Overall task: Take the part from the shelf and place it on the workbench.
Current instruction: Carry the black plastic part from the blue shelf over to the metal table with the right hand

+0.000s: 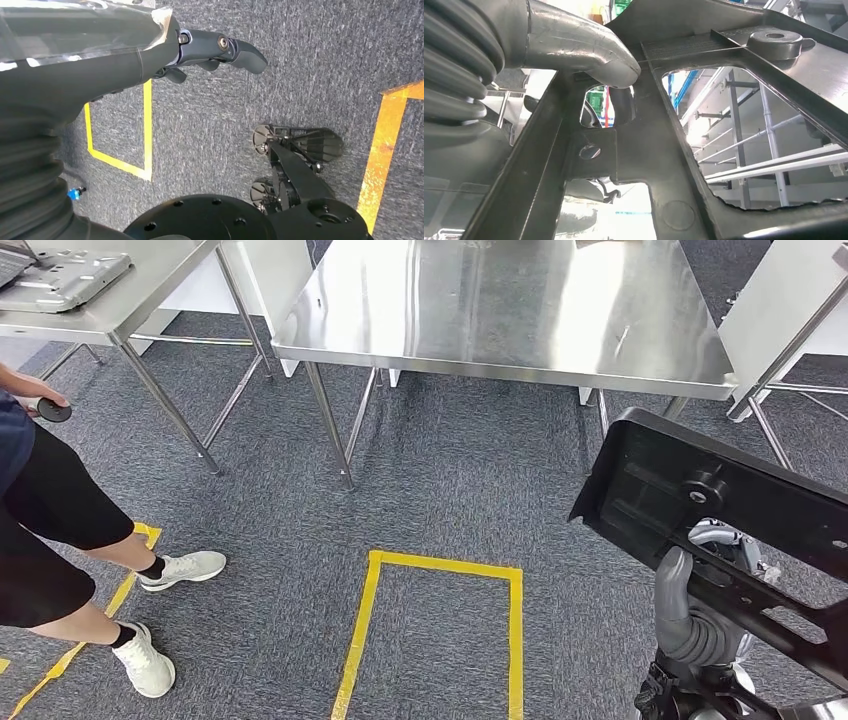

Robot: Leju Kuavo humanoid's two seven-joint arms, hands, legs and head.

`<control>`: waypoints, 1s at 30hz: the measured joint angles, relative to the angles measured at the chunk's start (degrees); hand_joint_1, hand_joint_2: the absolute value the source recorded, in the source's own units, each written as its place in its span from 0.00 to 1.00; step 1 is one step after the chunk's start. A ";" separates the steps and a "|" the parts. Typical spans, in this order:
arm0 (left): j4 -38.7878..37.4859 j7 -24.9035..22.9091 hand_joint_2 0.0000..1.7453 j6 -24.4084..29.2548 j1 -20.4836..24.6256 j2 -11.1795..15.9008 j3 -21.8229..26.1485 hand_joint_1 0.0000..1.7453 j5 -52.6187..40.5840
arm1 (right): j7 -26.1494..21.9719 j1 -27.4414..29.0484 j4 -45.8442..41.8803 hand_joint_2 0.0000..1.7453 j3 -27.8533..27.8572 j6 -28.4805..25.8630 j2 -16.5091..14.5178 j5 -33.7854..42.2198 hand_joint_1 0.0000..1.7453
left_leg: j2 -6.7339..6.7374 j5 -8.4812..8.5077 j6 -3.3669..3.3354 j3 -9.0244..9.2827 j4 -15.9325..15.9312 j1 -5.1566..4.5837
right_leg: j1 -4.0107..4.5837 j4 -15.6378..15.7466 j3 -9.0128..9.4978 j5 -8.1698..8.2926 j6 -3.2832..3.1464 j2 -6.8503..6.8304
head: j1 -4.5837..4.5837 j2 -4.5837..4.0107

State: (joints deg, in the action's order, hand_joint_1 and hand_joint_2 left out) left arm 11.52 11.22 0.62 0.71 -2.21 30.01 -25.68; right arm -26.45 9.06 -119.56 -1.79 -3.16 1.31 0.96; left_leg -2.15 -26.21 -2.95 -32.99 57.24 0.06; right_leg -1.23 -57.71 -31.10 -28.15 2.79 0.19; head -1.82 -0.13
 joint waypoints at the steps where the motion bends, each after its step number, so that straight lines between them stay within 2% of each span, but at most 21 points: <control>1: 0.00 0.03 1.00 0.01 0.00 0.01 0.00 0.00 0.00 | 0.00 0.00 0.00 1.00 0.00 0.01 0.00 -0.06 1.00 | 0.00 0.04 0.09 0.05 -0.08 0.00 | 0.04 -0.01 0.01 -0.03 -0.05 0.00 | 0.00 0.00; 3: 0.00 0.08 1.00 0.02 0.00 -0.01 0.01 0.00 0.00 | 0.00 0.00 0.00 1.00 0.00 0.03 0.00 -0.14 1.00 | 0.00 0.10 0.50 0.08 -0.19 0.02 | 0.12 -0.04 0.01 -0.08 -0.25 -0.01 | 0.01 -0.01; 7: 0.00 0.10 1.00 0.02 0.00 -0.03 0.03 0.00 0.00 | 0.00 0.00 0.00 1.00 -0.05 0.10 0.00 -0.30 1.00 | 0.02 0.02 1.81 0.09 -0.28 0.13 | 0.27 -0.08 0.00 -0.17 -0.66 -0.02 | 0.03 0.00; 11: 0.00 0.11 1.00 0.05 0.00 -0.03 0.06 0.00 0.00 | 0.00 0.00 0.00 1.00 -0.19 0.12 0.00 -0.35 1.00 | 0.03 -0.04 2.02 0.03 -0.21 -0.01 | 0.16 0.01 0.04 -0.15 -0.63 -0.03 | 0.05 0.00; 13: 0.00 0.13 1.00 0.15 -0.01 0.07 0.08 0.00 0.00 | 0.00 -0.03 0.00 1.00 -0.42 0.12 -0.07 -0.36 1.00 | 0.04 -0.18 1.55 -0.03 -0.10 -0.20 | -0.22 0.42 0.18 0.03 -0.33 -0.03 | 0.00 0.00; 15: 0.01 0.20 1.00 0.37 -0.02 0.09 0.12 0.00 0.00 | 0.01 -0.14 -0.02 1.00 -0.66 0.12 -0.11 -0.45 1.00 | 0.14 0.23 0.77 0.71 -1.27 -0.13 | -0.19 0.75 0.38 0.10 0.03 -0.05 | -0.04 -0.01; 16: 0.02 0.26 1.00 0.48 -0.03 0.03 0.15 0.00 0.00 | 0.01 -0.23 -0.03 1.00 -0.72 0.12 -0.10 -0.51 1.00 | 0.26 0.63 0.46 1.30 -2.19 0.05 | -0.02 -0.07 0.07 -0.40 -0.02 -0.06 | -0.07 -0.01; 17: 0.02 0.31 1.00 0.57 -0.04 -0.03 0.21 0.00 0.00 | 0.02 -0.33 -0.03 1.00 -0.74 0.12 -0.09 -0.58 1.00 | 0.38 1.04 0.24 1.84 -3.03 0.28 | 0.14 -2.03 -0.82 -1.37 -0.16 -0.07 | -0.02 -0.01; 19: 0.02 0.34 1.00 0.62 -0.06 -0.13 0.42 0.00 0.00 | 0.09 -0.36 0.00 1.00 -0.78 0.12 -0.06 -0.66 1.00 | 0.57 1.28 0.06 2.17 -3.56 0.51 | 0.02 -9.09 -4.40 -4.35 -0.43 -0.08 | 0.04 0.00; 20: 0.02 0.34 1.00 0.63 -0.06 -0.16 0.51 0.00 0.01 | 0.13 -0.32 0.02 1.00 -0.79 0.12 -0.04 -0.69 1.00 | 0.60 1.24 0.13 2.15 -3.55 0.54 | -0.14 -12.45 -6.24 -5.44 -0.28 -0.09 | 0.09 0.00; 21: 0.02 0.33 1.00 0.63 -0.08 -0.20 0.58 0.00 0.01 | 0.17 -0.27 0.03 1.00 -0.79 0.12 -0.02 -0.69 1.00 | 0.61 1.16 0.25 2.16 -3.51 0.60 | -0.35 -14.29 -7.33 -5.78 0.11 -0.09 | 0.08 0.00; 22: 0.02 0.33 1.00 0.63 -0.11 -0.26 0.62 0.00 0.02 | 0.19 -0.24 0.04 1.00 -0.79 0.12 -0.02 -0.71 1.00 | 0.58 1.03 0.47 2.19 -3.41 0.73 | -0.57 -13.94 -7.33 -5.17 0.73 -0.10 | 0.08 0.00; 23: 0.02 0.33 1.00 0.63 -0.13 -0.30 0.64 0.00 0.02 | 0.19 -0.25 0.04 1.00 -0.80 0.12 -0.01 -0.72 1.00 | 0.52 0.82 0.82 2.23 -3.18 0.94 | -0.81 -11.26 -6.10 -3.70 1.54 -0.11 | 0.10 0.00; 24: 0.02 0.33 1.00 0.63 -0.15 -0.32 0.66 0.00 0.02 | 0.19 -0.26 0.04 1.00 -0.80 0.11 -0.01 -0.75 1.00 | 0.44 0.48 1.33 2.23 -2.71 1.13 | -1.13 -7.06 -4.09 -1.90 2.39 -0.11 | 0.12 0.00; 25: 0.03 0.33 1.00 0.66 -0.15 -0.22 0.69 0.00 0.02 | 0.20 -0.26 0.08 1.00 -0.81 0.10 -0.01 -0.79 1.00 | 0.35 0.02 1.96 2.07 -2.13 1.19 | -1.28 -3.53 -2.36 -0.55 2.87 -0.02 | 0.27 0.00; 26: 0.05 0.33 1.00 0.67 -0.14 -0.10 0.72 0.00 0.02 | 0.20 -0.24 0.09 1.00 -0.84 0.10 -0.02 -0.83 1.00 | 0.28 -0.45 2.52 1.89 -1.51 1.17 | -1.40 -1.08 -1.10 0.28 2.74 0.07 | 0.35 0.00; 27: 0.07 0.33 1.00 0.69 -0.13 -0.02 0.75 0.00 0.03 | 0.22 -0.22 0.10 1.00 -0.84 0.09 -0.03 -0.87 1.00 | 0.25 -0.81 2.94 1.71 -1.05 1.08 | -1.43 -0.05 -0.56 0.49 2.19 0.17 | 0.34 0.00; 29: 0.08 0.34 1.00 0.70 -0.19 0.02 0.79 0.00 0.05 | 0.22 -0.21 0.09 1.00 -0.85 0.06 -0.04 -0.88 1.00 | 0.21 -1.09 3.29 1.62 -0.84 1.11 | -1.26 -0.46 -0.64 0.26 0.54 0.28 | 0.17 0.00; 30: 0.08 0.34 1.00 0.71 -0.23 -0.02 0.80 0.00 0.07 | 0.22 -0.21 0.08 1.00 -0.86 0.04 -0.07 -0.88 1.00 | 0.35 -1.24 3.41 1.60 -0.66 1.26 | -1.26 -0.51 -0.65 0.24 0.00 0.28 | 0.06 0.00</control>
State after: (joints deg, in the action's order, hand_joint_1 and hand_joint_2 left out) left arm 11.60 11.57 1.33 0.49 -2.24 30.81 -25.62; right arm -26.22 8.85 -119.48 -2.66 -3.11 1.25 0.08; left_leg -1.80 -27.45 0.46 -31.39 56.58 1.32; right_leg -2.49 -58.22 -31.75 -27.91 2.78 0.47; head -1.76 -0.13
